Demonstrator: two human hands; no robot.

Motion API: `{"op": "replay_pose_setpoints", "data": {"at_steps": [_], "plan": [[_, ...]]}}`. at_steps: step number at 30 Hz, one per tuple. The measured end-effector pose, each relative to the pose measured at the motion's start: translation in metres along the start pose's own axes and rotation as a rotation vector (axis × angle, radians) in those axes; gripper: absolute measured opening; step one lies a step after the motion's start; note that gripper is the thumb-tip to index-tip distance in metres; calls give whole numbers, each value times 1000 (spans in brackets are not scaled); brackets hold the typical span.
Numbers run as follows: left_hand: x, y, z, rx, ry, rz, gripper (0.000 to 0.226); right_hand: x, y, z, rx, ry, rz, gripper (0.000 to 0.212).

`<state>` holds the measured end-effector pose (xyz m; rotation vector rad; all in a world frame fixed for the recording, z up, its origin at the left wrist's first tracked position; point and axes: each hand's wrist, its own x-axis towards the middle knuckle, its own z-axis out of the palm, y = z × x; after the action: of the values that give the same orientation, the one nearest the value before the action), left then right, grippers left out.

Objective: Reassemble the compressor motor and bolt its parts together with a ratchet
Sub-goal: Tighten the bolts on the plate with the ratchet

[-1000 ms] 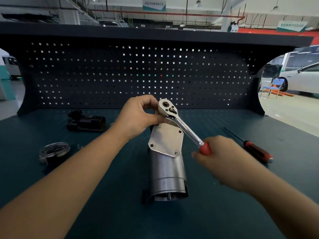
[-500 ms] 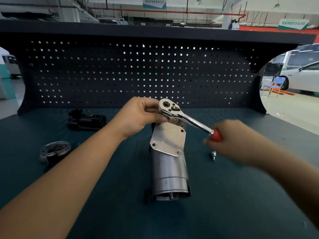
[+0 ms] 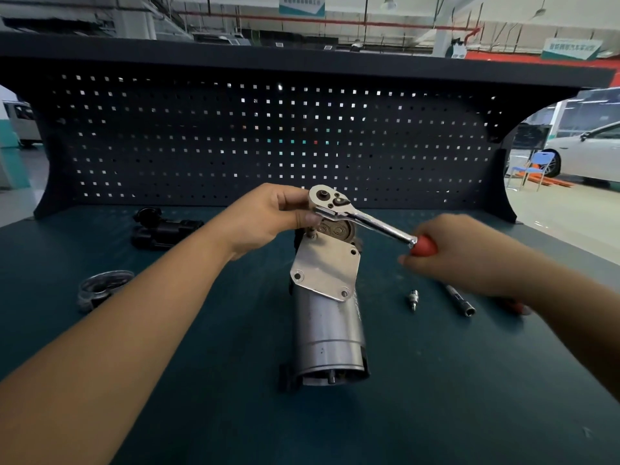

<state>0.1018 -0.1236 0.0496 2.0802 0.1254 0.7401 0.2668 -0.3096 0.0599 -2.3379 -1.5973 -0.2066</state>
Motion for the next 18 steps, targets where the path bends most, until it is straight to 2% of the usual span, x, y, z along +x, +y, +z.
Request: {"op": "replay_pose_setpoints", "data": {"at_steps": [7,14,18], "plan": [[1,-5,5,-32,95,10,23,2,1,3,31,-55,11,37],[-4,-6,21,-81,256,56,26,-46,-36,39,444,-97,184,37],[-6,-5,22,-27,301,102,24,-40,-30,33,404,-108,169,36]]}}
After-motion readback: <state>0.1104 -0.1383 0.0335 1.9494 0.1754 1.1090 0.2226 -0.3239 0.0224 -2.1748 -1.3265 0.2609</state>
